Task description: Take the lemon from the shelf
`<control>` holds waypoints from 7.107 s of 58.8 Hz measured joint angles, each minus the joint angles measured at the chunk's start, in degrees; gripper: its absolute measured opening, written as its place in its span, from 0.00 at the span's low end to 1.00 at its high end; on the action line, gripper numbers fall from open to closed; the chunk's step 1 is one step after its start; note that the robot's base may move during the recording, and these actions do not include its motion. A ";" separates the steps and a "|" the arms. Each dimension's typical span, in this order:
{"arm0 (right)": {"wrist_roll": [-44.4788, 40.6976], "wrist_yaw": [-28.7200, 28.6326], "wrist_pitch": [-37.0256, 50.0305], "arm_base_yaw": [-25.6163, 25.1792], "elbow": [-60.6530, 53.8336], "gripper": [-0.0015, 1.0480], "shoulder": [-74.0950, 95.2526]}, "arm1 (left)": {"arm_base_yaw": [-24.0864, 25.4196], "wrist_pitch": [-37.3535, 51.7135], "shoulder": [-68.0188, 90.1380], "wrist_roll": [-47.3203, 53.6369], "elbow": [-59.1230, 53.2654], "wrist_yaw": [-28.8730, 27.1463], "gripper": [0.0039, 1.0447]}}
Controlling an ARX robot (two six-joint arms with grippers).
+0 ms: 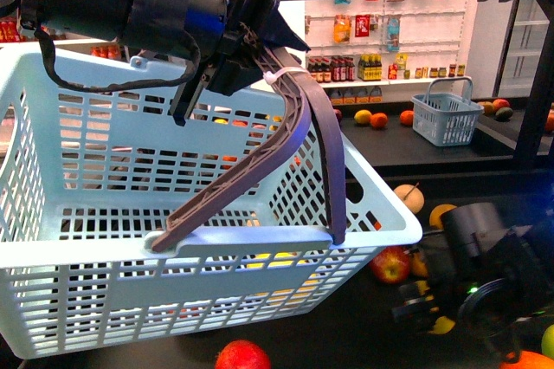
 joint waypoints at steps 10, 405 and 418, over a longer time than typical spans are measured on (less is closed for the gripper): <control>0.50 -2.27 -2.29 -3.10 -2.78 0.46 -9.33 | 0.00 0.00 0.00 0.00 0.00 0.00 0.10; 6.99 -1.11 -17.42 3.72 -73.29 0.93 -132.61 | 42.84 60.28 4.79 -40.50 -18.97 -15.96 0.07; 6.99 -1.11 -17.42 3.72 -73.29 0.93 -132.61 | 46.45 64.85 8.26 -41.51 -20.33 -14.32 0.07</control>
